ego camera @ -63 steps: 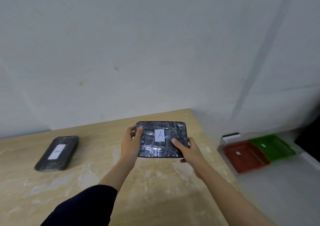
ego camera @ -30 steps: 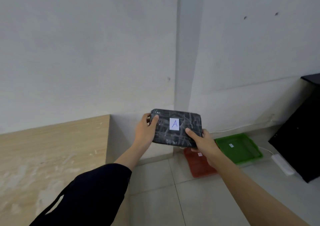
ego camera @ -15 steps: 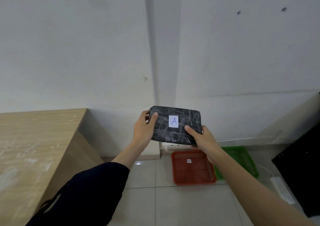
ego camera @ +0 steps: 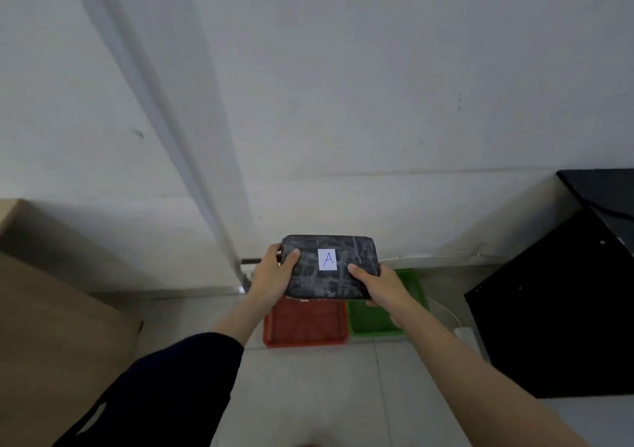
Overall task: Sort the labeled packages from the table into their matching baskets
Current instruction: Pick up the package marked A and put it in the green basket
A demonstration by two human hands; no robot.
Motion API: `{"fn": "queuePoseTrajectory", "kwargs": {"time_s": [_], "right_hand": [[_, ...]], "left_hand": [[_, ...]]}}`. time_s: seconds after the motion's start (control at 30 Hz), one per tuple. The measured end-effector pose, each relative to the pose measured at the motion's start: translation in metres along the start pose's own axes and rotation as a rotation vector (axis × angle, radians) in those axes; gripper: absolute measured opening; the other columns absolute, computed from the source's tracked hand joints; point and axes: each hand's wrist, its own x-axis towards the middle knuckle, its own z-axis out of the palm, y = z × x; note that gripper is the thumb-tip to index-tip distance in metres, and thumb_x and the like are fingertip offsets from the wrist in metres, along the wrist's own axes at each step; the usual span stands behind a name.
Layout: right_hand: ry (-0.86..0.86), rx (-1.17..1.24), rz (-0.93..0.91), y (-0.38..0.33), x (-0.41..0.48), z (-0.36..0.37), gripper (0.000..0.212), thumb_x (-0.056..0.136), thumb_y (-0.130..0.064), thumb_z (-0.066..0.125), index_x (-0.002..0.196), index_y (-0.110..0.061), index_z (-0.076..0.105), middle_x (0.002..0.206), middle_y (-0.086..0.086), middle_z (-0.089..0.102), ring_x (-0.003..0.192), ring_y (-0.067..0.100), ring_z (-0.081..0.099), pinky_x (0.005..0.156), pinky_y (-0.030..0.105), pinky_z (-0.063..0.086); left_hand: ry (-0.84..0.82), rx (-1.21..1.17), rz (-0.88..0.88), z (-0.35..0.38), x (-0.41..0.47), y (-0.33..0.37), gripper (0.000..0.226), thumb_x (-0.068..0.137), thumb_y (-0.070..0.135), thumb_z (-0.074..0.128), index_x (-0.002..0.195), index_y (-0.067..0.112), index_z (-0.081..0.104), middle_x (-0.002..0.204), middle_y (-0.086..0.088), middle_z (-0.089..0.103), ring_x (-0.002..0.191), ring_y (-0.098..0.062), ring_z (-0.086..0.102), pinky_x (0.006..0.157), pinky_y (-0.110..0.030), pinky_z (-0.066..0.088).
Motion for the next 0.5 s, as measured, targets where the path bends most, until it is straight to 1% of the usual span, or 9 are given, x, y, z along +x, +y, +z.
{"fn": "queuePoseTrajectory", "kwargs": {"time_s": [0.07,0.17,0.23,0.33,0.37,0.43,0.5], "right_hand": [[-0.026,-0.025,0.008,0.009,0.016,-0.03,0.054,0.081,-0.046,0.069,0.122,-0.013,0.056,0.123,0.009,0.064,0.104,0.024,0.062,0.08,0.036,0.054],[-0.065,-0.051,-0.009,0.022,0.041,-0.073,0.052,0.08,-0.045,0.07,0.12,-0.014,0.058,0.123,0.008,0.065,0.107,0.024,0.063,0.086,0.039,0.055],[-0.066,-0.06,-0.008,0.035,0.055,-0.097,0.05,0.08,-0.044,0.071,0.118,-0.014,0.057,0.122,0.007,0.065,0.108,0.024,0.063,0.091,0.041,0.054],[-0.055,-0.052,0.029,0.066,0.073,-0.13,0.047,0.079,-0.042,0.072,0.113,-0.015,0.056,0.123,0.007,0.064,0.111,0.025,0.062,0.098,0.045,0.051],[-0.055,-0.043,0.052,0.079,0.078,-0.138,0.047,0.079,-0.042,0.073,0.113,-0.016,0.055,0.124,0.007,0.064,0.112,0.025,0.062,0.099,0.044,0.05],[-0.051,-0.032,0.089,0.108,0.089,-0.15,0.05,0.078,-0.042,0.073,0.117,-0.015,0.055,0.124,0.007,0.063,0.112,0.025,0.061,0.097,0.04,0.05],[-0.042,-0.029,0.119,0.137,0.104,-0.156,0.054,0.078,-0.043,0.073,0.12,-0.015,0.055,0.125,0.006,0.063,0.112,0.024,0.061,0.096,0.037,0.049]], "left_hand": [[0.009,-0.013,-0.02,0.032,-0.003,0.004,0.04,0.091,0.035,0.055,0.123,0.011,0.052,0.117,-0.012,0.063,0.106,-0.029,0.061,0.096,-0.045,0.049],[0.044,-0.029,-0.043,0.08,-0.004,0.007,0.039,0.091,0.036,0.055,0.122,0.013,0.053,0.115,-0.011,0.065,0.105,-0.028,0.062,0.095,-0.045,0.05],[0.067,-0.005,-0.054,0.112,-0.003,0.005,0.04,0.09,0.039,0.055,0.123,0.016,0.053,0.115,-0.007,0.065,0.107,-0.026,0.061,0.094,-0.039,0.049],[0.084,0.052,-0.052,0.161,-0.005,-0.007,0.04,0.09,0.04,0.054,0.124,0.019,0.054,0.11,-0.003,0.065,0.103,-0.021,0.058,0.085,-0.028,0.042],[0.074,0.067,-0.063,0.177,-0.007,-0.013,0.042,0.09,0.041,0.053,0.126,0.019,0.052,0.112,-0.004,0.064,0.102,-0.021,0.057,0.084,-0.028,0.04],[0.053,0.082,-0.11,0.206,-0.008,-0.029,0.047,0.09,0.043,0.052,0.129,0.017,0.047,0.118,-0.009,0.062,0.107,-0.026,0.056,0.085,-0.03,0.041],[0.049,0.094,-0.16,0.229,-0.003,-0.049,0.047,0.089,0.044,0.054,0.125,0.016,0.046,0.118,-0.01,0.061,0.109,-0.029,0.056,0.084,-0.031,0.042]]}}
